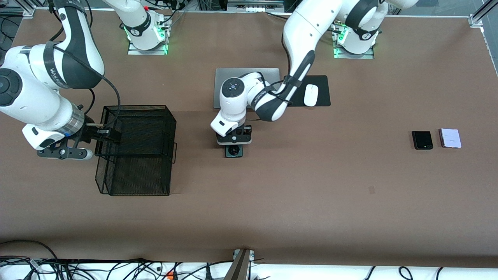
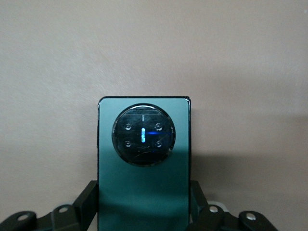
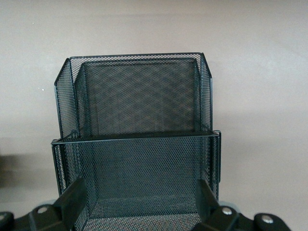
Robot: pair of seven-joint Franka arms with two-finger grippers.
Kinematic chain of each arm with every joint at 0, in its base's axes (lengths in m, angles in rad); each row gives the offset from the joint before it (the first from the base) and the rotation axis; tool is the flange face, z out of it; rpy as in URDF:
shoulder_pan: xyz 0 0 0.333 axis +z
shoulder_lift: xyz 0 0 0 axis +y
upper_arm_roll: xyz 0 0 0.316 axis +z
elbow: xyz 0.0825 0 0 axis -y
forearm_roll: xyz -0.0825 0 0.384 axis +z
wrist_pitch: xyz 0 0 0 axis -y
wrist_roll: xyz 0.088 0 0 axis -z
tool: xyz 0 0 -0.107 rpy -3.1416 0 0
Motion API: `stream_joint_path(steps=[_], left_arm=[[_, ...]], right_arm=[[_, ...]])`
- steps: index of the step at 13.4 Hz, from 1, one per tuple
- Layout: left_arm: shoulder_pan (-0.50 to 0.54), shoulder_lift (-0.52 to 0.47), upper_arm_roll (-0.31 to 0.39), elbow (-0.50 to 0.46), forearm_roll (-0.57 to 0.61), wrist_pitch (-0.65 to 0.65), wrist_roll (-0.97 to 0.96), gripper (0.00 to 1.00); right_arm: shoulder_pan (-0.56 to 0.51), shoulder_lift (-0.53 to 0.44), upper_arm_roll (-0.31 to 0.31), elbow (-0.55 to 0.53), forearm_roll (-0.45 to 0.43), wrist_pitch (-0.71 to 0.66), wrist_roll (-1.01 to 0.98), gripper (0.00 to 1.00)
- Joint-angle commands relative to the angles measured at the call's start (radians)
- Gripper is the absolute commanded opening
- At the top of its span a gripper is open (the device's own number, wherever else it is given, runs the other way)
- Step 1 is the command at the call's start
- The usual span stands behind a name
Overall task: Place phones with both arms
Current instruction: 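Carry the green phone beside the laptop while the right gripper approaches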
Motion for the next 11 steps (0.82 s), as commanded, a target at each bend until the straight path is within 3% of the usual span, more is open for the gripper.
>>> stream_joint_path(steps=[1, 2, 6, 8, 11], left_arm=[[-0.018, 0.031, 0.026, 0.039, 0.02, 0.006, -0.021, 0.56], [-0.019, 0.029, 0.026, 0.039, 0.02, 0.005, -0.019, 1.0], [-0.001, -0.03, 0.033, 0.042, 0.017, -0.071, -0.006, 1.0], [0.056, -0.099, 0.024, 0.024, 0.02, -0.132, 0.004, 1.0], [0.1, -0.261, 0.026, -0.179, 0.024, -0.178, 0.054, 1.0]], right_arm=[[0.006, -0.009, 0.001, 0.003, -0.014, 0.004, 0.022, 1.0], [0.014, -0.009, 0.001, 0.003, -0.014, 0.0, 0.022, 1.0], [0.015, -0.019, 0.001, 0.004, -0.014, -0.006, 0.022, 1.0], [0.015, -0.03, 0.001, 0.003, -0.008, -0.04, 0.026, 1.0], [0.02, -0.039, 0.05, 0.004, -0.002, -0.115, 0.096, 1.0]])
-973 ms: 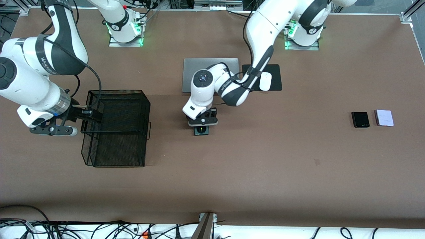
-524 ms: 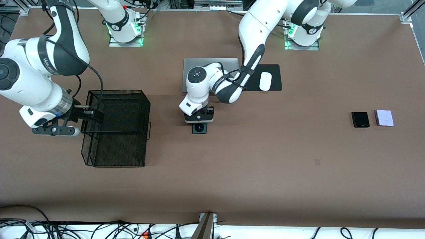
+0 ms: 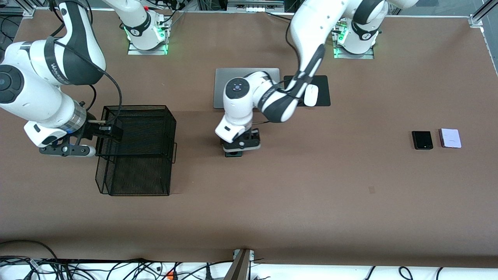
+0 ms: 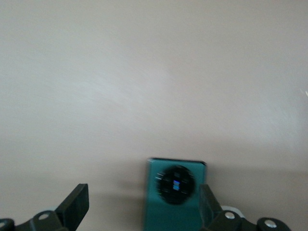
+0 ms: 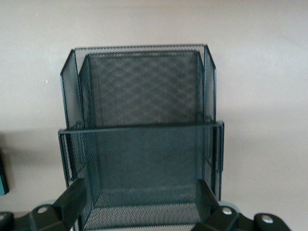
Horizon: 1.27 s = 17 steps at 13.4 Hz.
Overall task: Place phones with both arms
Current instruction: 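Carry the green phone beside the laptop while the right gripper approaches, then release the green phone with the left gripper onto the table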
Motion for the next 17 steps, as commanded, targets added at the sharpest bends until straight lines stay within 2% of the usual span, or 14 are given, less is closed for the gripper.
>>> stream_joint_path(steps=[1, 4, 7, 8, 11, 14, 17], left_arm=[[0.06, -0.212, -0.011, -0.272, 0.022, -0.032, 0.108, 1.0], [0.172, -0.393, -0.011, -0.505, 0.022, -0.039, 0.262, 1.0], [0.322, -0.54, -0.011, -0.68, 0.022, -0.039, 0.469, 1.0], [0.382, -0.585, -0.011, -0.729, 0.022, -0.039, 0.558, 1.0], [0.549, -0.662, -0.01, -0.811, 0.033, -0.04, 0.799, 1.0], [0.695, -0.667, -0.011, -0.828, 0.088, -0.031, 0.964, 1.0], [0.808, -0.667, -0.011, -0.845, 0.09, 0.012, 1.068, 1.0]], right_arm=[[0.006, -0.026, 0.061, 0.0, -0.001, -0.05, 0.084, 1.0], [0.012, -0.017, 0.169, 0.036, 0.001, -0.037, 0.151, 1.0], [0.089, 0.037, 0.221, 0.04, 0.025, 0.003, 0.22, 1.0], [0.125, 0.071, 0.221, 0.04, 0.041, 0.028, 0.267, 1.0], [0.236, 0.189, 0.223, 0.04, 0.064, 0.187, 0.283, 1.0], [0.331, 0.307, 0.221, 0.04, 0.044, 0.317, 0.369, 1.0], [0.35, 0.359, 0.218, 0.03, -0.037, 0.342, 0.369, 1.0]])
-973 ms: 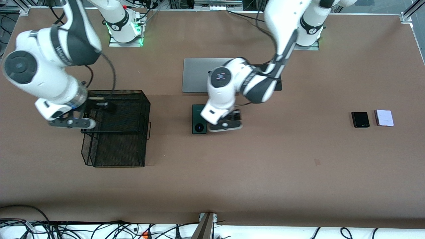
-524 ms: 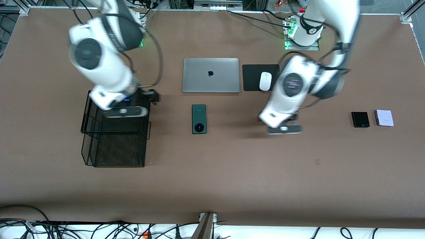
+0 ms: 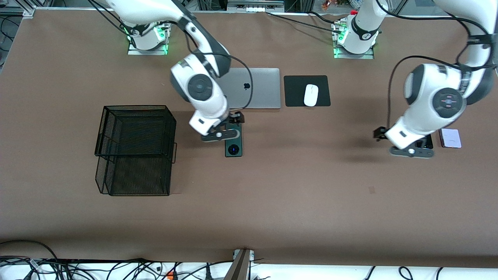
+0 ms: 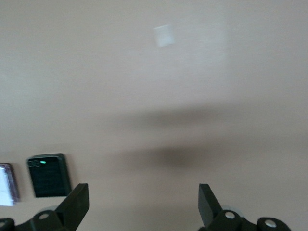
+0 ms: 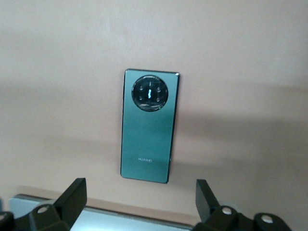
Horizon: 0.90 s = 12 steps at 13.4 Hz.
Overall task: Place phones with both arms
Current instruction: 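Grasp the green phone with the right gripper while the left grasps the flip phone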
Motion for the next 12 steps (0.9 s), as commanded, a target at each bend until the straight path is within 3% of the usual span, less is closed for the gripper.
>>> stream_joint_path(steps=[1, 7, 12], left_arm=[[0.096, -0.024, -0.02, -0.048, 0.02, 0.066, 0.061, 1.0], [0.315, -0.016, -0.021, -0.209, 0.019, 0.346, 0.234, 1.0], [0.415, 0.03, -0.025, -0.264, 0.019, 0.439, 0.264, 1.0]], right_arm=[[0.001, 0.031, -0.009, 0.01, -0.041, 0.002, 0.002, 1.0], [0.016, 0.122, -0.009, 0.009, -0.064, 0.163, 0.036, 1.0], [0.03, 0.171, -0.013, 0.009, -0.073, 0.246, 0.053, 1.0]])
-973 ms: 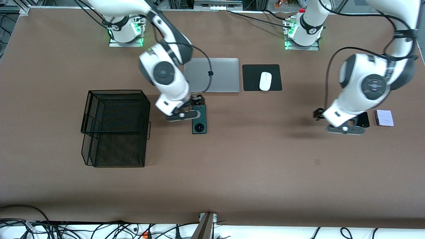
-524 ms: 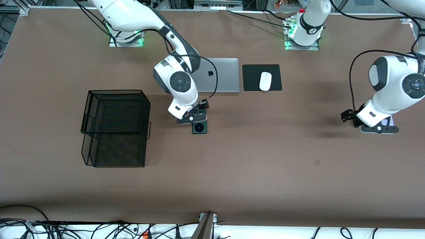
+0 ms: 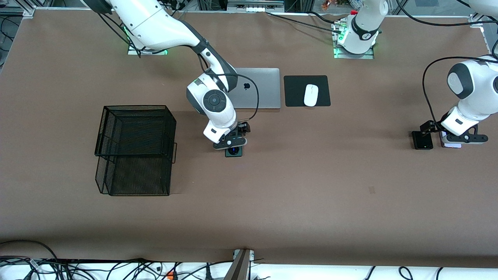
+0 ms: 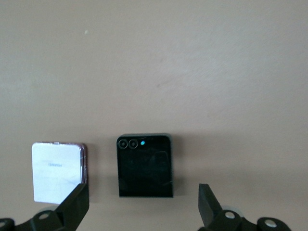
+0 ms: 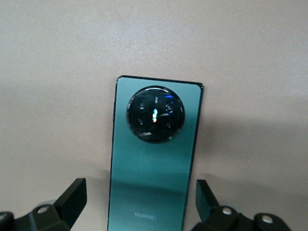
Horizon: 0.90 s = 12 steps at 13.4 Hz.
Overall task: Place phones with both arms
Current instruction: 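Grasp the green phone with the right gripper while the left grasps the flip phone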
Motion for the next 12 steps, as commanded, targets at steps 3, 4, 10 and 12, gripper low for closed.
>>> stream_joint_path(steps=[3, 4, 10, 12], left_arm=[[0.051, 0.065, -0.022, -0.033, 0.016, 0.118, 0.017, 1.0], [0.052, 0.089, -0.022, -0.033, 0.016, 0.149, 0.019, 1.0], [0.074, 0.166, -0.025, -0.026, 0.014, 0.227, 0.052, 1.0], [0.077, 0.189, -0.025, -0.024, 0.016, 0.25, 0.054, 1.0]], right_arm=[[0.014, 0.021, -0.021, 0.003, -0.057, 0.023, 0.025, 1.0], [0.019, 0.021, -0.032, 0.001, -0.07, 0.023, 0.026, 1.0], [0.041, 0.041, -0.041, 0.003, -0.078, 0.051, 0.057, 1.0], [0.042, 0.049, -0.041, 0.003, -0.08, 0.066, 0.057, 1.0]])
